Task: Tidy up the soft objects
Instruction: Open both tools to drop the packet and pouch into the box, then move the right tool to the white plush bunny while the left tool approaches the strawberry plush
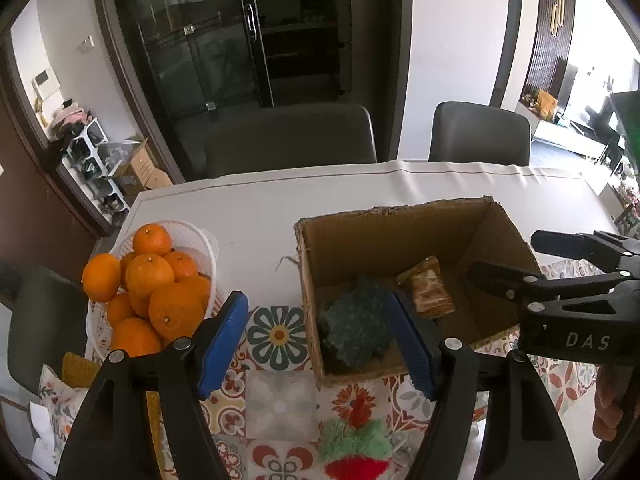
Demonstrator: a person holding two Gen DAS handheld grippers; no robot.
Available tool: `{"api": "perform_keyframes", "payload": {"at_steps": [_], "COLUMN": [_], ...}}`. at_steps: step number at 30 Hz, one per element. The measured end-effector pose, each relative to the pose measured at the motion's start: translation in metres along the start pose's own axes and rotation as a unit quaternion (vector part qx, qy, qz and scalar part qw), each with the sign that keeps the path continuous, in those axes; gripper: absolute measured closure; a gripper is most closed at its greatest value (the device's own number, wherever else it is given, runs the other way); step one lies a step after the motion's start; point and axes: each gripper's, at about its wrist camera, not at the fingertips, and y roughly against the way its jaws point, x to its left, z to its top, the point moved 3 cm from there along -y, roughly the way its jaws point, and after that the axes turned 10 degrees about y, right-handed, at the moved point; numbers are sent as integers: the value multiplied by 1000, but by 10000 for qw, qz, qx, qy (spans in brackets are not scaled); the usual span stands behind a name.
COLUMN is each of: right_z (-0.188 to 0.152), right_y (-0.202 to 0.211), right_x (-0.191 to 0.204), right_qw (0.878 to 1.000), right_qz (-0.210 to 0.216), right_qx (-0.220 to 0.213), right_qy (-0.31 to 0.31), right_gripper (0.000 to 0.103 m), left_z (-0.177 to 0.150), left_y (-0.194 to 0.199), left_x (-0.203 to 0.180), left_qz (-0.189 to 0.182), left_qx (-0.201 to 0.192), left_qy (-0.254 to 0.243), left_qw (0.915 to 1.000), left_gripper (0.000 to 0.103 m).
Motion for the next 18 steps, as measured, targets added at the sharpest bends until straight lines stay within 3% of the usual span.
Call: {"api": "perform_keyframes", "payload": {"at_steps": [9,18], "right_z": [-11,-44], "right_y": [31,48], "right_x": [8,26], "right_qw": [9989,9991], "right_qz": [-434,-421], "right_qx": [-152,-37], "right_qy": [64,27], "right_gripper": [15,15], "left_z": [-17,-48], "left_y": [18,36], "left_x": [8,13], "left_qz": [-33,-192], "left_qx": [-5,81], "left_qy": [87,85], "left_qw": [10000,9997], "left_gripper": [28,26]}}
